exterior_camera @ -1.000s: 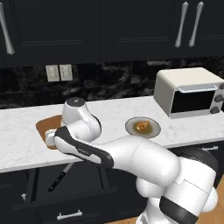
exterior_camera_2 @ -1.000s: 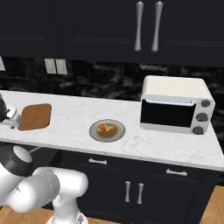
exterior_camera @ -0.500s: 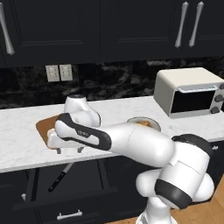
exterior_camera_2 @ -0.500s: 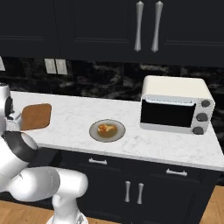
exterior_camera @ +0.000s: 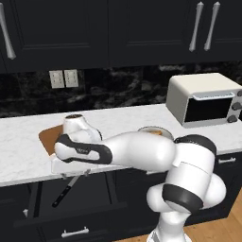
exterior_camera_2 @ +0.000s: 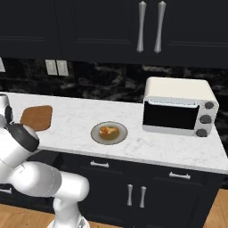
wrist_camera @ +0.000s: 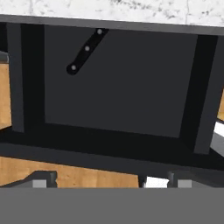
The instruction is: Pick up the knife from the drawer and place it on the cutting board. Then place the meat from the plate to the cutting board.
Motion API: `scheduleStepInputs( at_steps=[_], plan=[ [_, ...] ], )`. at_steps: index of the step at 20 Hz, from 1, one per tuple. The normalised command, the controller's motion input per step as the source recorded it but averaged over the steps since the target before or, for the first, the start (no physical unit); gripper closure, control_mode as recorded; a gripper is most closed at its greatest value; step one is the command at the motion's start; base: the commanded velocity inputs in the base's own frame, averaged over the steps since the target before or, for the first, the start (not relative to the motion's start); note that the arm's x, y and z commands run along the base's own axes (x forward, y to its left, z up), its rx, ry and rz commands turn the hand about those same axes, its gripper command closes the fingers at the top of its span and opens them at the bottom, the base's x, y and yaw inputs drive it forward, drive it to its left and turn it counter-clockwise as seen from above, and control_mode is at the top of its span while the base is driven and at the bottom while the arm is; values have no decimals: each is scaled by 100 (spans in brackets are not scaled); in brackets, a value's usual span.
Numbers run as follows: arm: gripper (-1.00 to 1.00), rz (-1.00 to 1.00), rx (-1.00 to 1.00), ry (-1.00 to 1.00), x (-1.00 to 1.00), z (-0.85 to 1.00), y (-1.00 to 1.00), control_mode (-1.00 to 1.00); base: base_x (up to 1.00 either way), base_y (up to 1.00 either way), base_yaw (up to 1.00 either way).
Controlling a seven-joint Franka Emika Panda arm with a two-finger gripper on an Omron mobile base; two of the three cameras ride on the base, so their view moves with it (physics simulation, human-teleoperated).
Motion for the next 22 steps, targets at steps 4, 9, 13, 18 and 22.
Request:
scheduleStepInputs(
  at_steps=[4, 9, 13, 18, 22],
  plan=[
    [-100, 0, -2, 0, -27, -82, 0, -100, 0, 0, 0],
    [-100, 0, 0, 8, -25, -48, 0, -100, 0, 0, 0],
    [-100, 0, 0, 1, -24, -42, 0, -100, 0, 0, 0],
    [-100, 0, 0, 0, -23, -21, 0, -100, 0, 0, 0],
    [-100, 0, 0, 3, -23, -12, 0, -100, 0, 0, 0]
  ],
)
